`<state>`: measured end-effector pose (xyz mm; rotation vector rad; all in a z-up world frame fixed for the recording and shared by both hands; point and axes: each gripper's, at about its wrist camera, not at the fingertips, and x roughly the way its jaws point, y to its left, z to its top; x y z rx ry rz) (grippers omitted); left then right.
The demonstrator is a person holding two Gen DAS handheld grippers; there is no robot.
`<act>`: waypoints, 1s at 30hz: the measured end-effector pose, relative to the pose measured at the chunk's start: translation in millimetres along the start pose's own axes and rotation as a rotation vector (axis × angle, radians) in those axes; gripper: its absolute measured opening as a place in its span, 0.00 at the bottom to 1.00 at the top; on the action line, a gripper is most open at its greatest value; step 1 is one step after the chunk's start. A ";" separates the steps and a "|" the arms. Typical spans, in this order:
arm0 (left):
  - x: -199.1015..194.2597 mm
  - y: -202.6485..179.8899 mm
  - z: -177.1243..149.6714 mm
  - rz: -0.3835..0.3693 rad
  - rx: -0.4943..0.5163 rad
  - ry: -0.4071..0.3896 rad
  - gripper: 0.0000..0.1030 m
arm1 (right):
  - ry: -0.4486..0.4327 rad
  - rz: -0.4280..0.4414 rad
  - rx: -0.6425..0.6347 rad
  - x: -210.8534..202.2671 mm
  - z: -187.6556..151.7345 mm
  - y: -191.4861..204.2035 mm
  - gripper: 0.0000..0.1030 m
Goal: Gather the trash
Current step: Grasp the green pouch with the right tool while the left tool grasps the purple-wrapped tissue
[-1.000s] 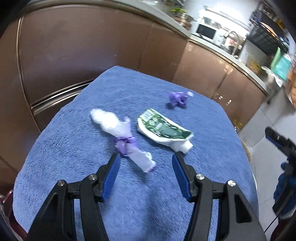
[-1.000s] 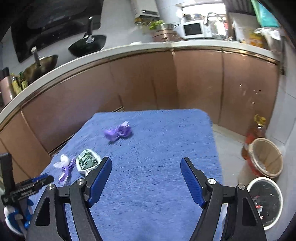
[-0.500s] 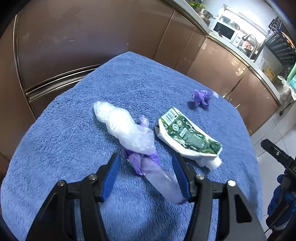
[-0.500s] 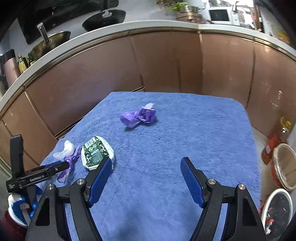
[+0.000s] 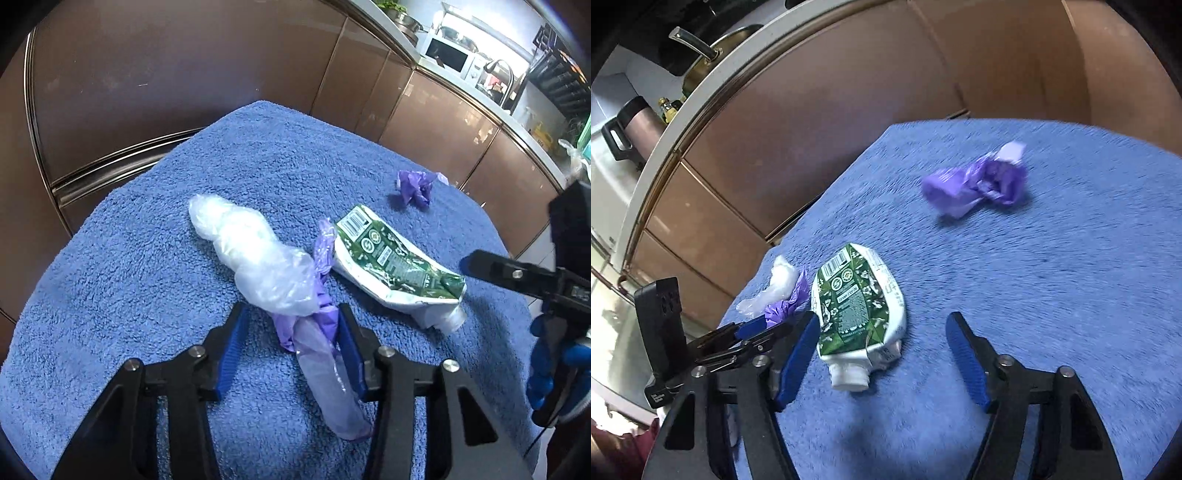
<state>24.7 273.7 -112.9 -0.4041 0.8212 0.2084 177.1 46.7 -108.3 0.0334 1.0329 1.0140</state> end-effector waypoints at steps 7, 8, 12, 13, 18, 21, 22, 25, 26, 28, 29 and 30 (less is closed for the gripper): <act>-3.3 6.1 -3.1 -0.024 -0.028 -0.012 0.38 | 0.076 0.041 -0.008 25.5 8.0 -3.8 0.60; -3.5 6.8 -3.2 -0.028 -0.031 -0.013 0.38 | 0.084 0.043 -0.016 27.6 8.8 -3.1 0.60; -6.0 8.5 -4.5 -0.039 -0.034 -0.015 0.36 | 0.117 0.053 -0.061 36.1 12.0 4.2 0.60; -6.4 8.5 -4.9 -0.041 -0.035 -0.015 0.36 | 0.126 0.055 -0.070 38.6 14.1 5.2 0.60; -8.6 11.0 -6.4 -0.053 -0.044 -0.018 0.35 | 0.154 0.051 -0.096 47.3 18.6 9.7 0.47; -10.5 12.6 -7.4 -0.059 -0.049 -0.019 0.35 | 0.154 0.059 -0.106 49.0 16.6 12.3 0.39; -11.1 12.7 -7.9 -0.060 -0.050 -0.020 0.35 | 0.151 0.066 -0.101 49.1 15.8 14.0 0.39; -12.7 13.7 -8.2 -0.062 -0.052 -0.020 0.35 | 0.143 0.094 -0.104 48.8 14.2 21.1 0.37; -13.2 13.9 -8.4 -0.063 -0.053 -0.021 0.35 | 0.138 0.107 -0.104 48.0 13.9 23.9 0.37; -14.3 14.1 -8.8 -0.067 -0.057 -0.022 0.35 | 0.127 0.149 -0.098 43.5 13.6 27.9 0.35; -14.9 14.7 -9.1 -0.071 -0.060 -0.022 0.34 | 0.124 0.164 -0.097 41.6 13.7 29.9 0.34; -15.5 15.1 -9.3 -0.073 -0.062 -0.023 0.34 | 0.124 0.178 -0.098 40.1 13.5 32.4 0.34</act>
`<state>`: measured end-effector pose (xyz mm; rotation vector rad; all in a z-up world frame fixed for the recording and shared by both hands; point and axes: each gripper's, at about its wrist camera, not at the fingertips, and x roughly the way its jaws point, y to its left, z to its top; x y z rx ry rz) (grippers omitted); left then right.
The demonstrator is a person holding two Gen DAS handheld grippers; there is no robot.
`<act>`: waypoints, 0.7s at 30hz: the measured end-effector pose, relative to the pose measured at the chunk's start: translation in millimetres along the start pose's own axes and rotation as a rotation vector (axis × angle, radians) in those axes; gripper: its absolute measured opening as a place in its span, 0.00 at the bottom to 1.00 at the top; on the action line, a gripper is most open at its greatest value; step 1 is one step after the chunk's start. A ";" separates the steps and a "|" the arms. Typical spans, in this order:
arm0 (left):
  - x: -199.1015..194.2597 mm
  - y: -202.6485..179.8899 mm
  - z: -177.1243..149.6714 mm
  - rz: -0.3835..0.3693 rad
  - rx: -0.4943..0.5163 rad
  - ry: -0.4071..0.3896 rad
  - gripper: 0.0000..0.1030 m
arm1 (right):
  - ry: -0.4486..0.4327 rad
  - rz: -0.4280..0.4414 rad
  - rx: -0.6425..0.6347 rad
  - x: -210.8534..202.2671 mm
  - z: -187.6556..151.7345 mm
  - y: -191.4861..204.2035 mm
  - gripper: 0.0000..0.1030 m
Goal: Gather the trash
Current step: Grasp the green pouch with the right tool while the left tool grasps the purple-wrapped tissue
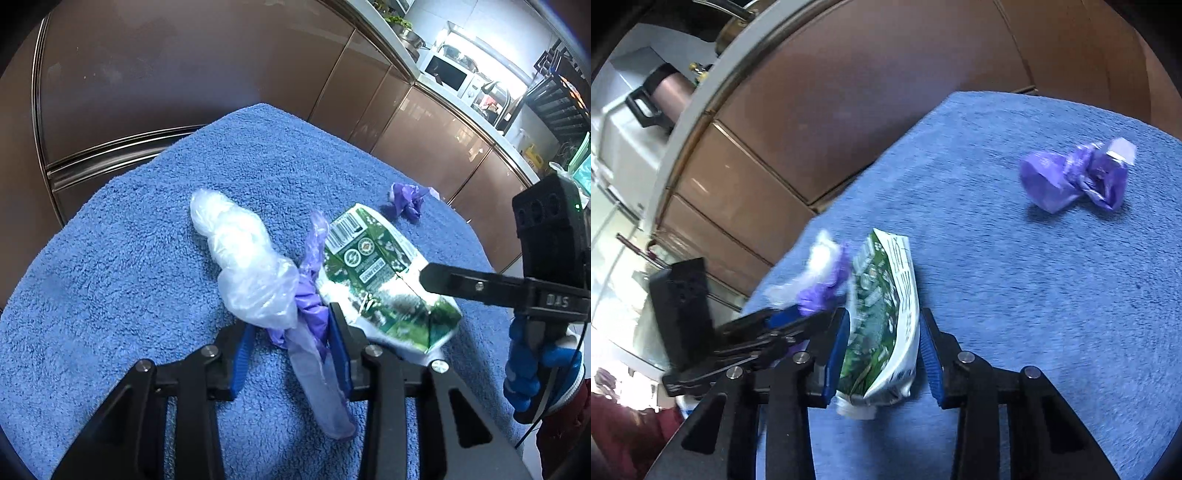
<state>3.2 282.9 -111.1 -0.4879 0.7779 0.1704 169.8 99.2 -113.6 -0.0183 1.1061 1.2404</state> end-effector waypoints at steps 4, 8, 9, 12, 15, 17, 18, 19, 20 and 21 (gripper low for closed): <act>-1.9 0.5 -1.0 -0.005 0.001 -0.002 0.34 | 0.025 -0.016 -0.010 7.3 3.4 9.7 0.31; -3.3 -1.4 -1.7 -0.008 0.012 -0.002 0.34 | 0.053 -0.046 0.007 15.5 1.7 11.2 0.19; -3.5 -1.9 -2.3 -0.007 0.014 -0.002 0.34 | 0.059 -0.056 0.009 17.1 0.8 12.0 0.17; -5.2 -3.6 -3.7 -0.008 0.017 -0.003 0.34 | 0.054 -0.067 0.015 18.9 -1.1 16.3 0.16; -7.5 -4.3 -6.0 -0.010 0.012 -0.002 0.33 | 0.032 -0.093 0.009 15.3 -2.9 22.6 0.13; -9.5 -5.2 -8.8 -0.017 0.009 0.003 0.33 | 0.012 -0.103 0.008 11.0 -5.8 27.3 0.13; -10.2 -6.0 -10.2 -0.022 0.008 0.007 0.33 | 0.001 -0.107 0.009 6.7 -7.9 28.5 0.13; -12.3 -7.0 -13.8 -0.025 0.007 0.009 0.33 | -0.012 -0.111 0.013 2.2 -10.1 30.1 0.12; -13.4 -8.0 -15.2 -0.030 0.007 0.011 0.33 | -0.022 -0.114 0.016 -1.4 -12.1 31.1 0.12; -14.5 -9.1 -16.8 -0.036 0.007 0.014 0.33 | -0.033 -0.118 0.020 -6.9 -14.8 30.8 0.12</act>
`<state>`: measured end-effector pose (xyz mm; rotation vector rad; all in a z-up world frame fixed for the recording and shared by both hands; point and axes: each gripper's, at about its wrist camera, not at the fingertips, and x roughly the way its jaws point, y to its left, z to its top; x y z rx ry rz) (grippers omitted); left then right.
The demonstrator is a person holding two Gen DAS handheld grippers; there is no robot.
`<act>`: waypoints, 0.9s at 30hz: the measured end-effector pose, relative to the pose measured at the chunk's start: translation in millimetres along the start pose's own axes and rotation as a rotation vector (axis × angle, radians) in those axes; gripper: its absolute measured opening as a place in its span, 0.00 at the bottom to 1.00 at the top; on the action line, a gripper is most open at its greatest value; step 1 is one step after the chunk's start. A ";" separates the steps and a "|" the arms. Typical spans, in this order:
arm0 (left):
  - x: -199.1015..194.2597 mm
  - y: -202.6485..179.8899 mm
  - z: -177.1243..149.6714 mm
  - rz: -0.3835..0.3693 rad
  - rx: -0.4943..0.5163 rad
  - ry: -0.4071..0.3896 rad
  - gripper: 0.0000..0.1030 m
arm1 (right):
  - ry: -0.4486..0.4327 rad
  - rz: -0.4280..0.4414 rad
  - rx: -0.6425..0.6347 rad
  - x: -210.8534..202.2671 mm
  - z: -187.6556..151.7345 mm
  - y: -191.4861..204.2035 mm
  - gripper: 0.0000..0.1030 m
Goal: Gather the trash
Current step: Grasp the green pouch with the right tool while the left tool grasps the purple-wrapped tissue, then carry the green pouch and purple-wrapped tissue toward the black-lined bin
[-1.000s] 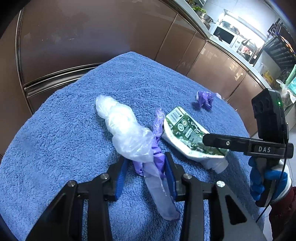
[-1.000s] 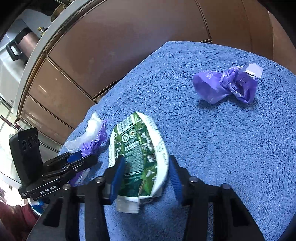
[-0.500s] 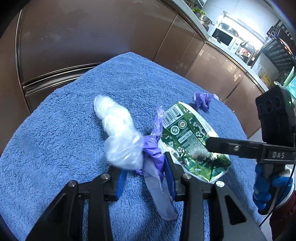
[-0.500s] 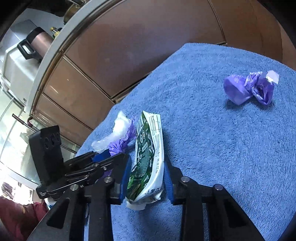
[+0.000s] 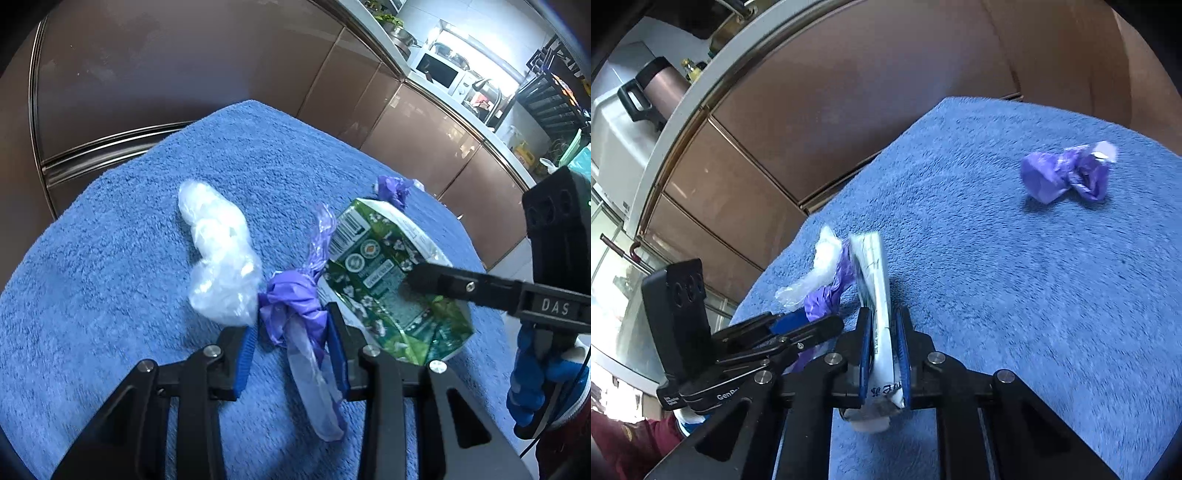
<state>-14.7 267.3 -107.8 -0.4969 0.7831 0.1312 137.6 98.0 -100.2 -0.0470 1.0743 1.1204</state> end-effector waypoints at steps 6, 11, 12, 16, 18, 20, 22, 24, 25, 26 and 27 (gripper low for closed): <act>-7.0 -12.3 -13.2 -0.032 0.015 0.024 0.32 | -0.048 -0.042 0.028 -26.1 -16.2 -1.7 0.12; -14.0 -26.4 -21.8 -0.059 0.030 0.039 0.32 | -0.087 -0.090 0.042 -53.2 -27.8 0.5 0.12; -15.8 -31.6 -23.6 -0.065 0.039 0.041 0.32 | -0.100 -0.094 0.049 -58.5 -30.0 -1.2 0.12; -21.2 -48.7 -28.0 -0.084 0.080 0.044 0.32 | -0.177 -0.099 0.102 -86.4 -41.2 -8.7 0.12; -23.8 -62.5 -28.3 -0.099 0.114 0.044 0.31 | -0.215 -0.099 0.128 -101.4 -47.8 -14.1 0.12; -26.3 -74.4 -26.9 -0.109 0.146 0.041 0.31 | -0.246 -0.100 0.148 -115.3 -53.8 -18.1 0.12; -28.9 -86.7 -24.9 -0.118 0.177 0.036 0.31 | -0.281 -0.104 0.171 -129.2 -58.7 -22.9 0.12; -30.6 -100.5 -22.7 -0.121 0.210 0.028 0.31 | -0.314 -0.116 0.186 -144.4 -65.8 -27.9 0.12; -31.8 -106.8 -21.7 -0.122 0.225 0.024 0.31 | -0.327 -0.120 0.193 -150.6 -68.5 -30.3 0.12; -32.7 -112.5 -21.2 -0.122 0.239 0.021 0.31 | -0.342 -0.126 0.201 -157.3 -72.0 -33.3 0.12; -33.1 -120.5 -20.0 -0.121 0.256 0.018 0.31 | -0.353 -0.130 0.206 -163.7 -75.8 -35.7 0.12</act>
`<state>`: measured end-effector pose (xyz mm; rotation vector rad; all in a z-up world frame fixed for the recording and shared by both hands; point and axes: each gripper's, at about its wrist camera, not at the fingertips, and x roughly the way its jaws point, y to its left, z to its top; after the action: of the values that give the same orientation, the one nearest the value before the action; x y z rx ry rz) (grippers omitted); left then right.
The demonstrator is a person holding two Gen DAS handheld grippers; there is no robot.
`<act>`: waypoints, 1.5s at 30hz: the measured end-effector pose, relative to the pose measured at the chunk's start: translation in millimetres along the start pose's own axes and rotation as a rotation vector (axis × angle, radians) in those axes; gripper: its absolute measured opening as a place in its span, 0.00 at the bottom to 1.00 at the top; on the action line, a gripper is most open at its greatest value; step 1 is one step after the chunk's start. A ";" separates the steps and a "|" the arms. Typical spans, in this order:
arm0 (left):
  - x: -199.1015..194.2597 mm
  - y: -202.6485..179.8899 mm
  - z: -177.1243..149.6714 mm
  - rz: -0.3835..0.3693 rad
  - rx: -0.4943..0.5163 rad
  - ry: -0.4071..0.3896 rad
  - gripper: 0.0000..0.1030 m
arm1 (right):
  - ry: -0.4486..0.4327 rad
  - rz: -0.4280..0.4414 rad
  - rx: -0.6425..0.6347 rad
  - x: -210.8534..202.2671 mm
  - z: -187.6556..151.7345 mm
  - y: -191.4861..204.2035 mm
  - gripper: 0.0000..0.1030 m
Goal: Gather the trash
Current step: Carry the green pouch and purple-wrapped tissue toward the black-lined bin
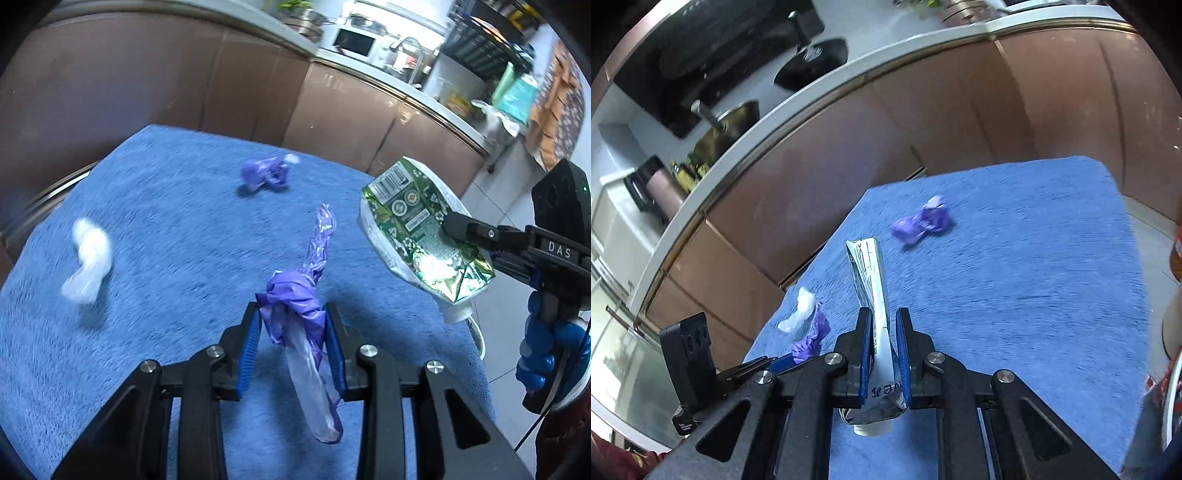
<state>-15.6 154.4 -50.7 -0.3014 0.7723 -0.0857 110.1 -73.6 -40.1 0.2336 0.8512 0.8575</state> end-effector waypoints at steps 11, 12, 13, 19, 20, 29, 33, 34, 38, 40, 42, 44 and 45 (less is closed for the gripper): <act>6.6 -62.1 14.9 0.001 0.154 -0.008 0.31 | -0.101 -0.029 0.082 -54.6 -12.7 -39.3 0.12; 7.1 -67.0 15.3 -0.002 0.165 -0.008 0.31 | -0.108 -0.032 0.089 -57.2 -13.7 -40.8 0.12; 8.5 -72.8 16.3 -0.006 0.178 -0.007 0.31 | -0.118 -0.033 0.099 -61.6 -15.0 -44.8 0.12; 21.9 -107.2 22.9 -0.032 0.255 0.011 0.31 | -0.178 -0.045 0.165 -88.9 -23.0 -70.9 0.12; 24.6 -112.3 24.2 -0.037 0.266 0.014 0.31 | -0.190 -0.052 0.177 -94.2 -24.6 -75.9 0.12; 60.6 -181.0 41.3 -0.125 0.396 0.043 0.31 | -0.309 -0.177 0.266 -150.8 -35.0 -122.1 0.12; 83.3 -222.8 49.9 -0.190 0.450 0.060 0.31 | -0.370 -0.269 0.310 -180.2 -37.8 -143.6 0.12; 89.7 -235.5 52.3 -0.209 0.467 0.062 0.31 | -0.382 -0.295 0.321 -187.1 -39.1 -149.0 0.12; 121.2 -289.6 61.7 -0.292 0.524 0.083 0.31 | -0.417 -0.486 0.342 -217.8 -46.5 -170.1 0.12; 143.1 -324.3 64.6 -0.343 0.548 0.108 0.31 | -0.424 -0.612 0.348 -230.1 -49.6 -181.0 0.12; 163.1 -352.5 65.8 -0.379 0.570 0.132 0.31 | -0.428 -0.676 0.369 -237.8 -53.7 -193.6 0.12; 183.3 -374.9 64.5 -0.409 0.588 0.167 0.31 | -0.421 -0.746 0.395 -240.8 -59.4 -209.2 0.12; 195.3 -388.0 62.1 -0.427 0.596 0.194 0.31 | -0.407 -0.797 0.407 -240.4 -63.4 -218.6 0.12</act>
<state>180.5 -237.3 -24.4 0.1180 0.8272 -0.7422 101.7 -404.2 -55.4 0.3730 0.6405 -0.1178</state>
